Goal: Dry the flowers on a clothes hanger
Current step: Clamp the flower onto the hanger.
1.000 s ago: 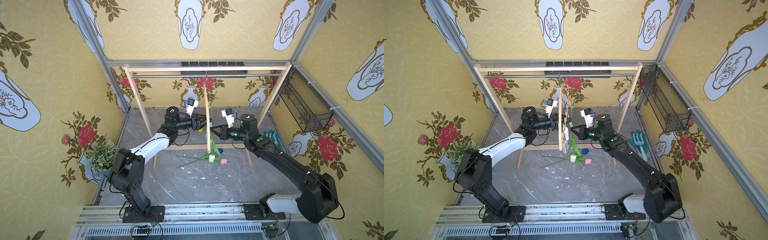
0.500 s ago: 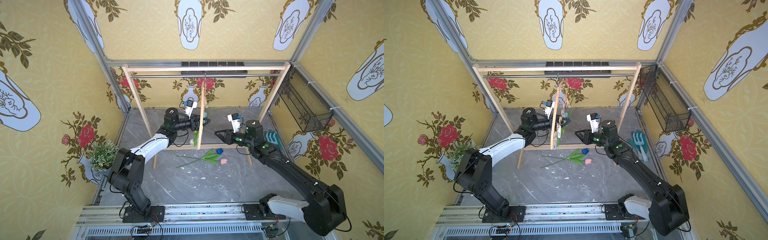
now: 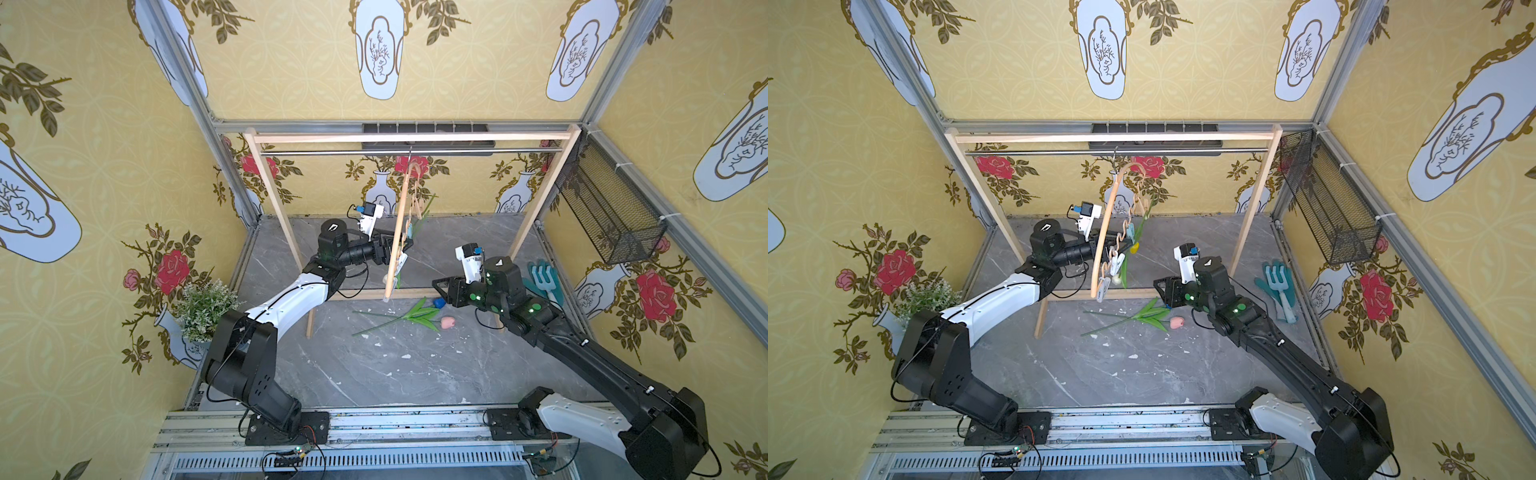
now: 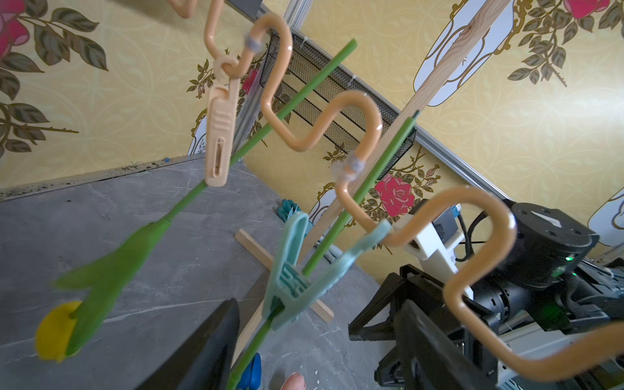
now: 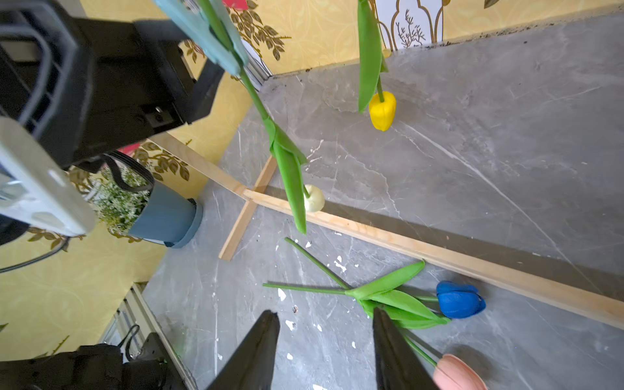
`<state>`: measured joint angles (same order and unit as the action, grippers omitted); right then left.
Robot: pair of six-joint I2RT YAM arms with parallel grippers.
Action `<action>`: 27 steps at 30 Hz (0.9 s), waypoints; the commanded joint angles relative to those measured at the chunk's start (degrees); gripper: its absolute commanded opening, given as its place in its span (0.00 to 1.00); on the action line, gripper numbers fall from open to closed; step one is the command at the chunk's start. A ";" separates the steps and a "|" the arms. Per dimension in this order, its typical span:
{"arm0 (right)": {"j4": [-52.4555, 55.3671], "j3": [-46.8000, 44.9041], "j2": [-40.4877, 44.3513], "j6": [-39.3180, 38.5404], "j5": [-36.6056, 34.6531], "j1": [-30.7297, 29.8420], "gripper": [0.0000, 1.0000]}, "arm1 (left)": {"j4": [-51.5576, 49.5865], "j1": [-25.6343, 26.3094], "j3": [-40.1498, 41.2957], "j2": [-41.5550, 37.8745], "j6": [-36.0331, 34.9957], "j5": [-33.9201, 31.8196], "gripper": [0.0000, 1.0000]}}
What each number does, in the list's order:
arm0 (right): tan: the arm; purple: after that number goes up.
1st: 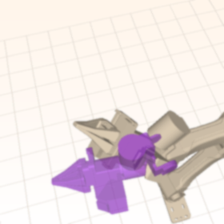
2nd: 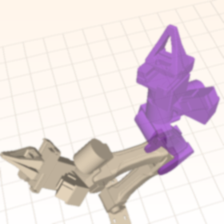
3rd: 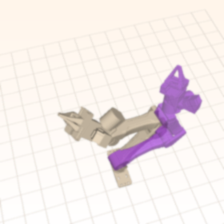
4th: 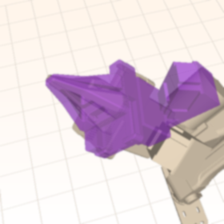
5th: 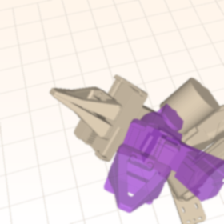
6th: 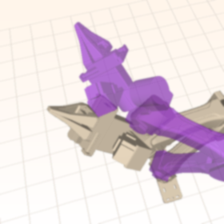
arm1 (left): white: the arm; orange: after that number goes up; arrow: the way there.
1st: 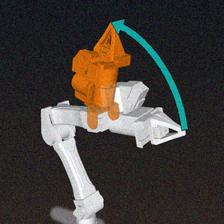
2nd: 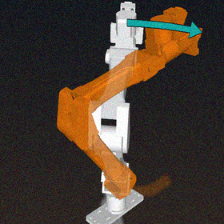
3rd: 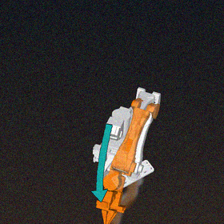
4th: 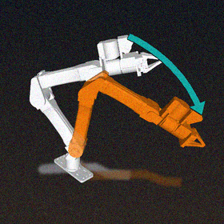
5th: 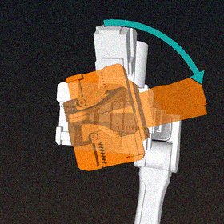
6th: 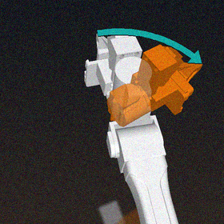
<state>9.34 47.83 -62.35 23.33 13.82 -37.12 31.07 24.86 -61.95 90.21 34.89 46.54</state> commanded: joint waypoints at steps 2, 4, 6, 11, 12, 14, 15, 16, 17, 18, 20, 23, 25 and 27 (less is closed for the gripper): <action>0.21 0.23 -1.14 -0.20 -6.31 -1.16 0.59 | -2.88 -1.99 0.42 -1.49 -2.62 -3.19 0.82; 0.79 0.50 -1.95 -0.27 -8.35 -1.86 0.63 | -3.87 -2.86 1.35 -2.74 -2.73 -4.61 0.82; 1.00 0.47 -2.66 -0.37 -9.28 -2.18 0.64 | -5.22 -3.66 2.71 -4.24 -2.99 -6.72 0.83; -0.18 -1.55 -2.63 -0.07 -10.35 -2.49 0.67 | -17.66 -3.86 4.44 -11.35 -8.40 -17.19 0.81; -0.64 -2.03 -2.40 0.31 -10.03 -2.42 0.67 | -18.95 -3.86 5.42 -13.18 -8.44 -19.96 0.81; -1.87 -3.04 -2.21 0.83 -8.48 -2.33 0.67 | -21.85 -3.81 7.73 -17.46 -8.39 -26.49 0.82; -2.19 -3.30 -2.30 0.98 -7.66 -2.33 0.66 | -23.76 -3.86 8.47 -19.30 -8.19 -29.76 0.83; -2.27 -3.31 -2.56 0.99 -6.65 -2.28 0.66 | -25.68 -3.89 9.31 -21.25 -7.94 -32.87 0.84; -2.08 -3.11 -2.98 0.87 -5.89 -2.29 0.65 | -27.31 -3.86 10.17 -23.17 -7.76 -35.95 0.85; -1.86 -2.92 -3.36 0.92 -5.50 -2.28 0.65 | -28.55 -3.86 10.82 -24.75 -7.69 -37.98 0.85; -1.10 -2.43 -4.37 0.61 -4.50 -2.20 0.63 | -31.88 -3.90 11.91 -27.61 -7.18 -41.46 0.86; -0.85 -2.34 -5.22 0.36 -3.49 -2.14 0.61 | -36.99 -3.93 12.77 -30.62 -4.77 -45.71 0.88; -1.32 -2.70 -5.63 0.01 -1.82 -2.11 0.59 | -39.14 -3.94 13.79 -32.72 -2.57 -47.40 0.88; -2.19 -3.26 -6.33 -0.39 0.67 -2.44 0.54 | -40.78 -3.94 15.27 -35.01 -0.09 -48.98 0.88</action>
<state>9.78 44.99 -68.03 23.88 10.59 -39.27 -4.99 21.02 -48.07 56.93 31.05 3.03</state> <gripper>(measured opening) 0.560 0.878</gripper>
